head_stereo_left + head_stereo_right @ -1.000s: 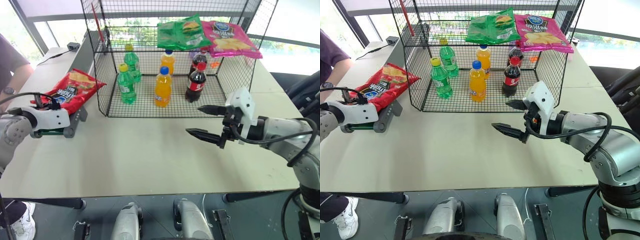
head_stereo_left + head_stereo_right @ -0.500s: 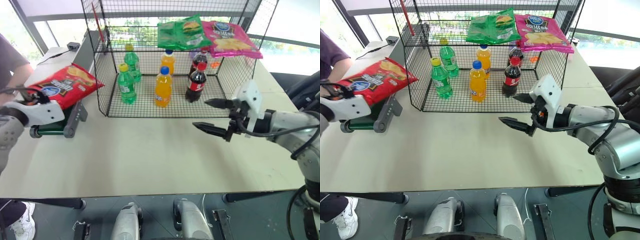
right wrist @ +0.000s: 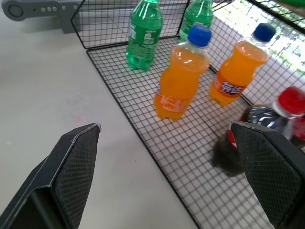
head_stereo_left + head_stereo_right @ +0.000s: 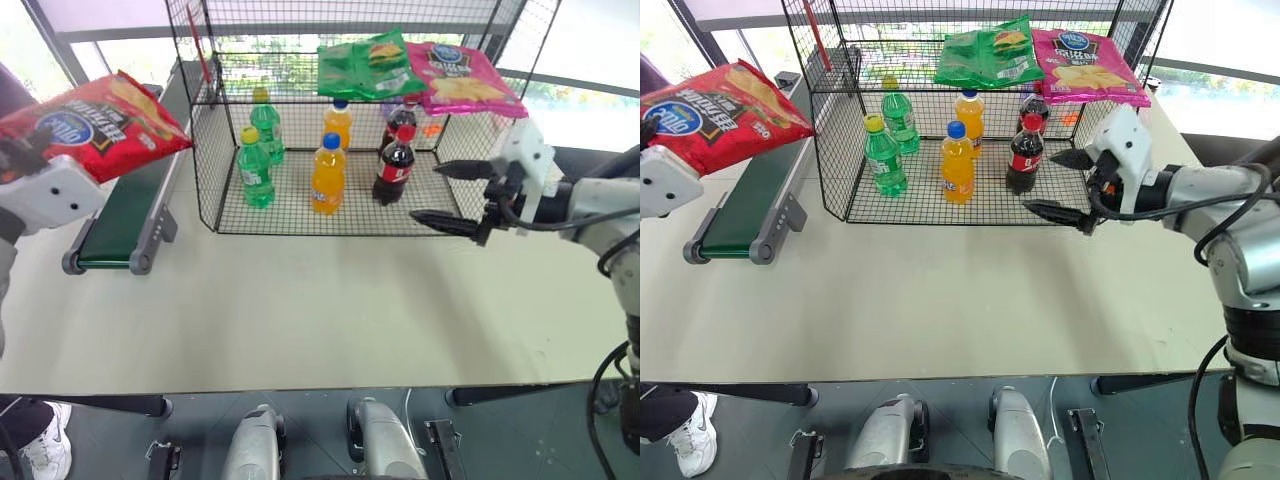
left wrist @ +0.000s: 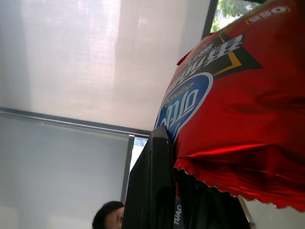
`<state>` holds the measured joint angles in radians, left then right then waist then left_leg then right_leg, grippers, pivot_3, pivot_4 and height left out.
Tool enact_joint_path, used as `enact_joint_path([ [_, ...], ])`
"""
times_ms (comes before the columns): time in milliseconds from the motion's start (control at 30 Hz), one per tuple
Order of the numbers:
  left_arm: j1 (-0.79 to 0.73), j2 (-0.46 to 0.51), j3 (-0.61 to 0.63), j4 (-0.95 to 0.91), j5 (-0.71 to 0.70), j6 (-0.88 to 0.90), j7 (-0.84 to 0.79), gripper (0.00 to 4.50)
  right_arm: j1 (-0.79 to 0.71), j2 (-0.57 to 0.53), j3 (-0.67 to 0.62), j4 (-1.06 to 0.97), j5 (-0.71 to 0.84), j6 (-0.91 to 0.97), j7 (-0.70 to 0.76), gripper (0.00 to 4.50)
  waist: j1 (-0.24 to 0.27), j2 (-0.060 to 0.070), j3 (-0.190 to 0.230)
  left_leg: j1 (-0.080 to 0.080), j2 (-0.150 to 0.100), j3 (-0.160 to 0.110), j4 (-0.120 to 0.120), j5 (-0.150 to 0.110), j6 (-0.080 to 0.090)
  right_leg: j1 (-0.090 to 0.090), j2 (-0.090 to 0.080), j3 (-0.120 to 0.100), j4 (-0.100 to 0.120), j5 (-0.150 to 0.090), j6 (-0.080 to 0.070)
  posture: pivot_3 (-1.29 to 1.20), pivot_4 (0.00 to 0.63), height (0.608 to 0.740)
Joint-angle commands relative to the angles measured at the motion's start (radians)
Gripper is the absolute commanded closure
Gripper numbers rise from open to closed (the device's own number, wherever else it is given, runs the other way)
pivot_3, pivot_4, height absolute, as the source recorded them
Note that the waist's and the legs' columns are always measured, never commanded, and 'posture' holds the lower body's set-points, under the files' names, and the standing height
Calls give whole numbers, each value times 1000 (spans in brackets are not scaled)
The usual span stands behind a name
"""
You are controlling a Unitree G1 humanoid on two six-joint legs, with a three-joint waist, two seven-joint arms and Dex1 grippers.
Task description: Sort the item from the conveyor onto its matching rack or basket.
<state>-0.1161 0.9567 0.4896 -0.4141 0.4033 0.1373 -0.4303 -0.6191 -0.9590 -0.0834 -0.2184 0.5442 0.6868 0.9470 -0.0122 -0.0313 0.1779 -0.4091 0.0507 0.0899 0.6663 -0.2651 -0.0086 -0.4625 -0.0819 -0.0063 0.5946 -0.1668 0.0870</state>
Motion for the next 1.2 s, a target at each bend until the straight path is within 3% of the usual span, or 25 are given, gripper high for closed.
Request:
enact_joint_path([
  [33,-64,-3,52,-112,-16,70,-3,4436,-41,-22,-22,19,-16,-28,27,0,-1,0,0,0,0,0,0,0,0,0,0,0,0,0,0,0,150,740],
  [367,-169,-16,116,-160,-97,126,-14,4436,-88,-4,9,101,-75,-80,73,0,-4,0,0,1,0,-1,0,0,0,1,1,0,1,0,0,0,150,740],
  [633,-250,-76,-32,-232,-135,235,-13,4436,-92,-49,-34,144,-104,-120,96,0,0,0,0,1,-1,-1,2,0,0,3,1,0,0,0,0,0,150,740],
  [733,-287,-160,-109,-294,-197,314,-12,4436,-86,-72,-84,142,-85,-100,91,0,1,0,0,1,-1,-1,2,0,0,3,1,0,0,0,1,0,150,740],
  [867,-316,-201,-201,-302,-170,349,9,4436,-76,-74,-100,137,-87,-95,87,0,-2,-1,0,1,-1,-2,2,0,0,3,1,0,0,0,1,0,150,740],
  [1067,-397,-276,-354,-179,-123,308,82,4436,-34,-66,-131,90,-77,-76,60,0,0,-1,-1,2,-1,-3,2,1,0,4,2,1,1,0,1,0,150,740],
  [1200,-518,-339,-425,23,-70,260,182,4436,25,-70,-182,46,-61,-56,37,0,5,-1,0,2,-1,-3,3,1,0,5,2,1,1,0,1,0,150,740],
])
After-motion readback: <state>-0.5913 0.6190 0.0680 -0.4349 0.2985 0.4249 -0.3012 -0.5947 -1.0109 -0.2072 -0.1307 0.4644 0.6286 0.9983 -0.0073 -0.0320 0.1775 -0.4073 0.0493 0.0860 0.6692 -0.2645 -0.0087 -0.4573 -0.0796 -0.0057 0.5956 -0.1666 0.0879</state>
